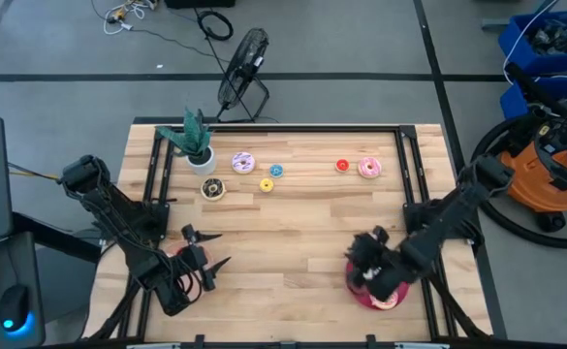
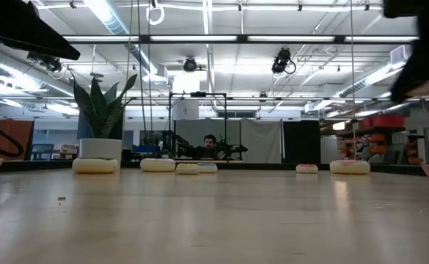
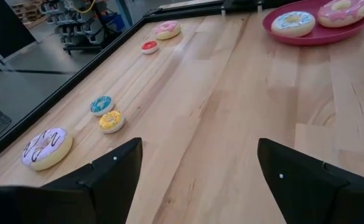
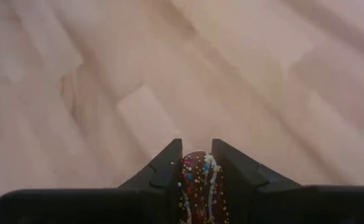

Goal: Pick & Place donuts
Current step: Put the small brown donut on the light pink plate

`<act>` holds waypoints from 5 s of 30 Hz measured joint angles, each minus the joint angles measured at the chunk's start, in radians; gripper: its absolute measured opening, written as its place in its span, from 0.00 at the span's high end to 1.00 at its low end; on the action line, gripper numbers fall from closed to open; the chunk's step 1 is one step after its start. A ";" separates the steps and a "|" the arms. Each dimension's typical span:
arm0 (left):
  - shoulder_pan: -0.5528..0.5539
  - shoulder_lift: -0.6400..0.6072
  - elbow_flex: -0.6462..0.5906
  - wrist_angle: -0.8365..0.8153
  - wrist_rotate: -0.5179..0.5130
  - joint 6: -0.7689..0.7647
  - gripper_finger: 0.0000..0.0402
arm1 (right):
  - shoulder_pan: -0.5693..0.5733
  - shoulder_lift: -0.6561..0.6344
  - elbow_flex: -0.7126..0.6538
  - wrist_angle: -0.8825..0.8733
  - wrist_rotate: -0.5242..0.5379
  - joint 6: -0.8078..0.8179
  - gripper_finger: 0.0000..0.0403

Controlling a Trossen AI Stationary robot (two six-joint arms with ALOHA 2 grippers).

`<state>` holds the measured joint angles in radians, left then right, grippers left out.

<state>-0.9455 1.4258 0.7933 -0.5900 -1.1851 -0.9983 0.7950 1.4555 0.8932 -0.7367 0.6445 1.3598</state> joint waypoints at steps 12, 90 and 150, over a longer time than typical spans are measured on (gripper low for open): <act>0.000 0.000 0.000 0.000 0.000 0.000 0.20 | 0.188 0.000 0.000 -0.053 0.017 0.274 0.78; 0.197 0.175 -0.362 1.457 0.675 0.877 0.20 | -0.265 0.593 0.523 0.918 -0.147 -1.120 0.78; 0.141 0.245 -0.330 0.986 0.505 0.458 0.20 | -0.012 0.800 0.826 0.208 0.389 -0.556 0.28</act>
<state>-0.8046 1.6703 0.4629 0.3957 -0.6796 -0.5406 0.7825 2.2559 1.7191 -0.5288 1.0335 0.8040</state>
